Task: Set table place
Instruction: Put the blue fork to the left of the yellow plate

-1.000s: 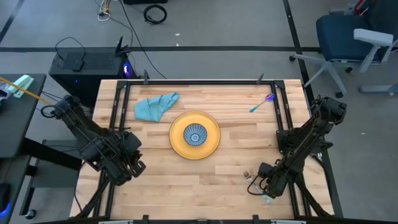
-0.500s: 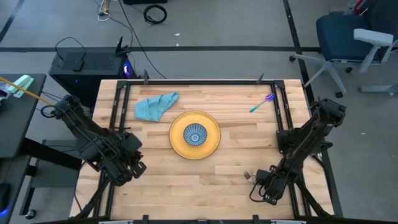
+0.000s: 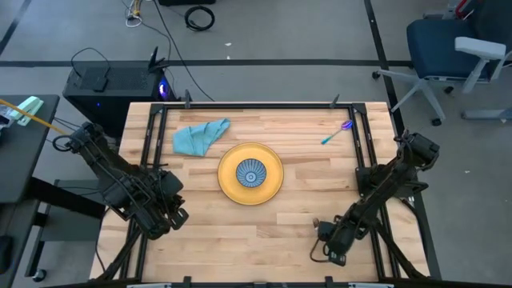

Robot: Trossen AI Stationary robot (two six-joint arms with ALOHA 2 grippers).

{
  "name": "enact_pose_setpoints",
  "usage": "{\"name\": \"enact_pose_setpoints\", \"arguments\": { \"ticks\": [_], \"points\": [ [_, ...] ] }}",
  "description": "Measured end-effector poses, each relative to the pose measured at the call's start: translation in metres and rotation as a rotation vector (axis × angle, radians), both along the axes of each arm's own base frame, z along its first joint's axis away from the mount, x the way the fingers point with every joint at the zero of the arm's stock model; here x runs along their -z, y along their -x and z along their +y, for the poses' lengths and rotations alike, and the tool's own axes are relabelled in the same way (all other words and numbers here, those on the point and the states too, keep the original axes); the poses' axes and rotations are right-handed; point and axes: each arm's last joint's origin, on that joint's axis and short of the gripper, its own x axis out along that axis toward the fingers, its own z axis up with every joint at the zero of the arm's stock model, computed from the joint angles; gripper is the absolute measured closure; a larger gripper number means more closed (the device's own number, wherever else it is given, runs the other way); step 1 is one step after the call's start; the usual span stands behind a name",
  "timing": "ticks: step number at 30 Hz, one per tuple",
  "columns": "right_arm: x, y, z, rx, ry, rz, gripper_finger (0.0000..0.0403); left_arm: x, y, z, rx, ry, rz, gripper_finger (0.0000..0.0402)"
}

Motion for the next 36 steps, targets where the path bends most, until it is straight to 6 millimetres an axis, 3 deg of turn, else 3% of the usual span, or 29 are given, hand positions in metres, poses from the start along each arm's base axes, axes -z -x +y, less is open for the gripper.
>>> {"name": "enact_pose_setpoints", "arguments": {
  "ticks": [14,24,30,36],
  "points": [
    [0.005,-0.057,-0.006,-0.144,-0.021,-0.063,0.0399,0.0,0.0,0.0,0.001,0.003,-0.003,0.033],
    [0.006,-0.091,-0.015,-0.127,-0.001,-0.118,0.0399,0.0,0.0,0.0,0.001,0.002,-0.003,0.0322],
    [0.005,-0.104,-0.029,-0.084,0.003,-0.127,0.0399,0.0,0.0,0.0,0.003,0.002,-0.003,0.0327],
    [0.006,-0.102,-0.03,-0.064,0.029,-0.103,0.0399,0.0,0.0,0.0,0.003,0.002,-0.003,0.033]
  ]
}}
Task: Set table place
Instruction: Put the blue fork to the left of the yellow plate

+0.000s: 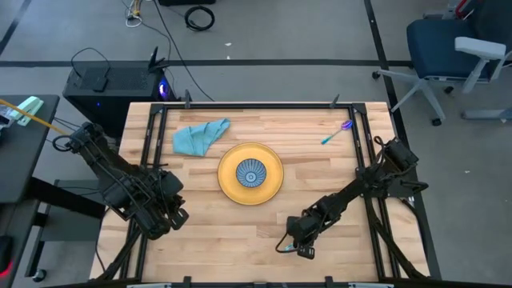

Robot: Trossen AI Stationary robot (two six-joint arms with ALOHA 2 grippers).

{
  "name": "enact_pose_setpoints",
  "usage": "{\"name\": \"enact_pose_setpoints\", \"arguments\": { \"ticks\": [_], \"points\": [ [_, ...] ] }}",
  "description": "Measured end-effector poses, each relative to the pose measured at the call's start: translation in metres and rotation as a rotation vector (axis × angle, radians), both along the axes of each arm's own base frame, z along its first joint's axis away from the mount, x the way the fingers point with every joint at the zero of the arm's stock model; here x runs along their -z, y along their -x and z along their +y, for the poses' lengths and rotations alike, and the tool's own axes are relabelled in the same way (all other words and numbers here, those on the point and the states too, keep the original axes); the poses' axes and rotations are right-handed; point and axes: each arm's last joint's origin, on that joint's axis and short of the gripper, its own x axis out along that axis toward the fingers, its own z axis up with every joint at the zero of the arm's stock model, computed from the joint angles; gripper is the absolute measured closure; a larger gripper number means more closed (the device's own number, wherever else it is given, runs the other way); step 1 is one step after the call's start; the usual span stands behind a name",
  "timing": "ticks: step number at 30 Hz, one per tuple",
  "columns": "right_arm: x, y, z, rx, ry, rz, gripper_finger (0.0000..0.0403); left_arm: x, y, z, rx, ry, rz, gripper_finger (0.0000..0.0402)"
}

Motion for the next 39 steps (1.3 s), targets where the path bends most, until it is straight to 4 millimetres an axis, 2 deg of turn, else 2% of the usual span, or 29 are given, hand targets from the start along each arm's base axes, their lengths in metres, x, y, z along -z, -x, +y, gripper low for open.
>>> {"name": "enact_pose_setpoints", "arguments": {
  "ticks": [10,18,24,31,35,39],
  "points": [
    [0.001,0.017,0.017,0.046,0.063,0.043,0.0399,-0.001,-0.002,0.0,-0.006,-0.006,-0.029,0.0323],
    [-0.006,0.034,0.018,0.127,0.123,0.128,0.0399,-0.004,-0.018,-0.003,0.059,0.026,-0.119,0.0328],
    [-0.005,0.04,0.018,0.189,0.146,0.17,0.0399,-0.006,-0.058,-0.006,0.187,0.006,-0.257,0.032],
    [-0.005,0.043,0.016,0.305,0.163,0.232,0.0398,-0.006,-0.122,0.001,0.359,0.058,-0.452,0.0321],
    [-0.005,0.045,0.015,0.376,0.168,0.261,0.0398,0.009,-0.155,0.009,0.421,0.129,-0.468,0.032],
    [-0.005,0.047,0.015,0.42,0.178,0.272,0.0398,0.037,-0.179,0.015,0.445,0.194,-0.384,0.0316]
  ]
}}
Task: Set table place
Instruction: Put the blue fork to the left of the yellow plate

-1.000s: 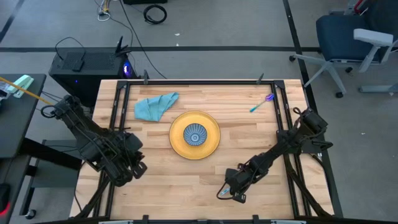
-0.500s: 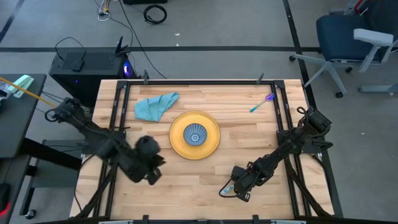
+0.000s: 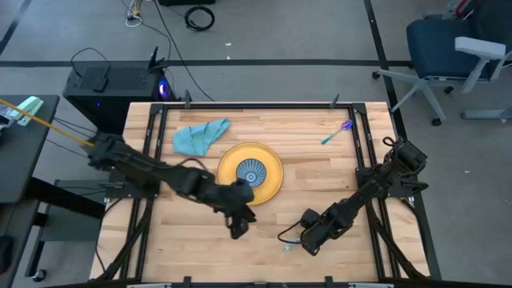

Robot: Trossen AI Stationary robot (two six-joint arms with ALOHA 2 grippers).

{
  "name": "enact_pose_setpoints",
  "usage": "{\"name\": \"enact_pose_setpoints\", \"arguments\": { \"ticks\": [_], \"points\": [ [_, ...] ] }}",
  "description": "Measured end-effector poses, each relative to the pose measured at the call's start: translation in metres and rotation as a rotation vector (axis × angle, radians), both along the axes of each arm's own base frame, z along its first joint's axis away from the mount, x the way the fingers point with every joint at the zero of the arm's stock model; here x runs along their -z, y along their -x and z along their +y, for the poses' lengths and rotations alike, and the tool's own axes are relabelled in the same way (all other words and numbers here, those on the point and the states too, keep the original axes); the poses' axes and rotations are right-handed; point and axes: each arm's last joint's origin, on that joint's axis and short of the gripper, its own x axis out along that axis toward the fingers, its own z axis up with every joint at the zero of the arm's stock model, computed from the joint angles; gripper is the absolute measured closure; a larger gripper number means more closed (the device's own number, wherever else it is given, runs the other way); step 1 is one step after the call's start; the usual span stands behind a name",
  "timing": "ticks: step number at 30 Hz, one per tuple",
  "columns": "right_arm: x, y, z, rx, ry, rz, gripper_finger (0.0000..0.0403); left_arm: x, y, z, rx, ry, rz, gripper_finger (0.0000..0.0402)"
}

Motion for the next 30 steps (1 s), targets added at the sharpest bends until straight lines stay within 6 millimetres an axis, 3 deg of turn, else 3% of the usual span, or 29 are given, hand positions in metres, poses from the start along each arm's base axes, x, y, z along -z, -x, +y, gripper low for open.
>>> {"name": "enact_pose_setpoints", "arguments": {
  "ticks": [4,7,12,15,21,30],
  "points": [
    [-0.007,0.007,0.002,-0.003,0.011,-0.004,0.0393,0.023,-0.02,0.005,0.049,0.058,0.061,0.0314],
    [-0.019,0.025,-0.005,-0.01,0.083,0.047,0.039,0.03,-0.035,0.004,0.097,0.125,0.011,0.0317],
    [-0.067,0.06,-0.015,0.026,0.129,0.01,0.0391,0.035,-0.055,0.003,0.136,0.179,-0.126,0.0319],
    [-0.1,0.075,-0.021,0.077,0.09,-0.17,0.0391,0.039,-0.064,0.009,0.117,0.178,-0.126,0.0316],
    [-0.151,0.094,-0.058,0.184,0.082,-0.534,0.0391,0.052,-0.091,0.013,0.124,0.183,-0.1,0.0307],
    [-0.189,0.118,-0.108,0.168,0.138,-0.803,0.0391,0.079,-0.138,-0.001,0.16,0.114,0.112,0.0304]
  ]
}}
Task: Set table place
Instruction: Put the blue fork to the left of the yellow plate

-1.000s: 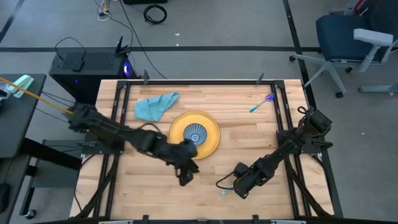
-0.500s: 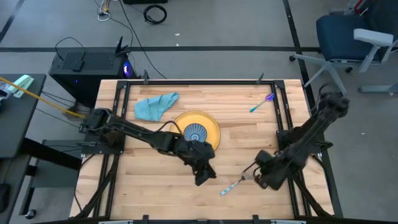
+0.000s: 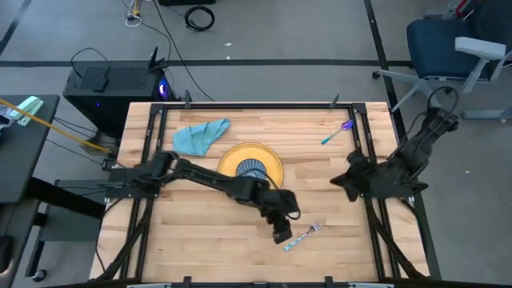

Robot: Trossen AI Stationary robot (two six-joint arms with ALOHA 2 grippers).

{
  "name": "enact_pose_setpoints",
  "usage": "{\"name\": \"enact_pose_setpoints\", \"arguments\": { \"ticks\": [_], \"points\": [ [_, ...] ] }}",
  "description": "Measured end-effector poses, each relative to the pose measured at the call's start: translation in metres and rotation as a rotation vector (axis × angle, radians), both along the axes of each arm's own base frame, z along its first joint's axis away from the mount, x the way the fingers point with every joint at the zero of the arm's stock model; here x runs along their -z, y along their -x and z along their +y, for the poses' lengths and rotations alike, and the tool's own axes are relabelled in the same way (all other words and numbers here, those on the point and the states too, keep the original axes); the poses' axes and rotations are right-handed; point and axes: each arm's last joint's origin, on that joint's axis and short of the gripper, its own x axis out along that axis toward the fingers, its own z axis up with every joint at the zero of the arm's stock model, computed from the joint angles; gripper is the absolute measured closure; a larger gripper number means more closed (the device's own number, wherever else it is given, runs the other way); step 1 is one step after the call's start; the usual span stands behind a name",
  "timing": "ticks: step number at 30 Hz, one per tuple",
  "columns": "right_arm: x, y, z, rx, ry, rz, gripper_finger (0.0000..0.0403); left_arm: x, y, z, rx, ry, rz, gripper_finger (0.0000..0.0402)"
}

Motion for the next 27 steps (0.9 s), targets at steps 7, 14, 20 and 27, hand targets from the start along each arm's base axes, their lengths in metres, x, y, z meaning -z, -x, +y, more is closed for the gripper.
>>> {"name": "enact_pose_setpoints", "arguments": {
  "ticks": [7,14,20,27],
  "points": [
    [-0.008,0.01,-0.019,0.007,0.052,-0.049,0.0391,0.016,-0.035,-0.006,-0.011,-0.03,0.097,0.0302],
    [-0.006,0.012,-0.021,-0.001,0.086,-0.018,0.0391,0.034,-0.056,-0.011,-0.009,-0.005,0.109,0.0298],
    [-0.005,0.013,-0.022,-0.006,0.101,-0.009,0.0391,0.05,-0.051,-0.017,-0.029,0.009,0.183,0.0297],
    [-0.005,0.013,-0.022,-0.005,0.108,-0.008,0.0391,0.057,-0.047,-0.033,-0.027,-0.007,0.194,0.0296]
  ]
}}
